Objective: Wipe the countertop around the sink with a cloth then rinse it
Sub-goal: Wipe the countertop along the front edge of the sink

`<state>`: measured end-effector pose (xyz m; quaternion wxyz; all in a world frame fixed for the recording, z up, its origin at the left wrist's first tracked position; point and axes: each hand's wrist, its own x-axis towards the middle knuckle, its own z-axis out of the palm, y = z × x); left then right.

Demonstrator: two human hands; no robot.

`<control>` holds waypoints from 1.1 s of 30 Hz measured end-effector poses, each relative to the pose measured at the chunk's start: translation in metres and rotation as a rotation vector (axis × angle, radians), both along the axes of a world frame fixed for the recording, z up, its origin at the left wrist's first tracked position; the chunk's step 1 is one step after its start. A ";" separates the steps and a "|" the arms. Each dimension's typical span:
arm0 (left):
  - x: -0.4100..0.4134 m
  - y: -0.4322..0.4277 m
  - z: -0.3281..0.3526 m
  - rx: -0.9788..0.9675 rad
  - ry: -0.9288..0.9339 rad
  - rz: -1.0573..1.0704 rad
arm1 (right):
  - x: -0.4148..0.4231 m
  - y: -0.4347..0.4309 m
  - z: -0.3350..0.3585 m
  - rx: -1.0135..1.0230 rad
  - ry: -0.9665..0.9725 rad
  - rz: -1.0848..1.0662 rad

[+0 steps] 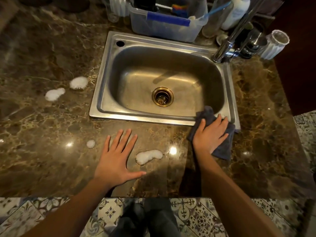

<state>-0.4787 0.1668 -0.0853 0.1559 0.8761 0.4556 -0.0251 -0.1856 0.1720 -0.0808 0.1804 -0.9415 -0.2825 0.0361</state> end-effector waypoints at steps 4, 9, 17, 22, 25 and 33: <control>0.001 0.000 0.002 0.007 -0.021 0.000 | 0.014 0.026 0.000 -0.001 -0.037 0.128; 0.002 0.001 0.004 -0.016 -0.016 0.011 | -0.008 0.011 0.001 -0.087 -0.119 0.516; 0.003 -0.002 0.007 -0.003 -0.055 0.037 | -0.090 0.024 0.005 -0.039 -0.051 0.923; 0.001 -0.002 0.007 -0.025 -0.023 0.042 | -0.064 0.025 0.005 -0.067 -0.069 1.167; 0.001 -0.001 0.006 -0.032 -0.001 0.044 | -0.026 0.010 0.000 -0.166 -0.105 1.133; 0.002 -0.002 0.006 -0.030 -0.005 0.043 | 0.048 -0.062 -0.002 -0.279 -0.076 0.808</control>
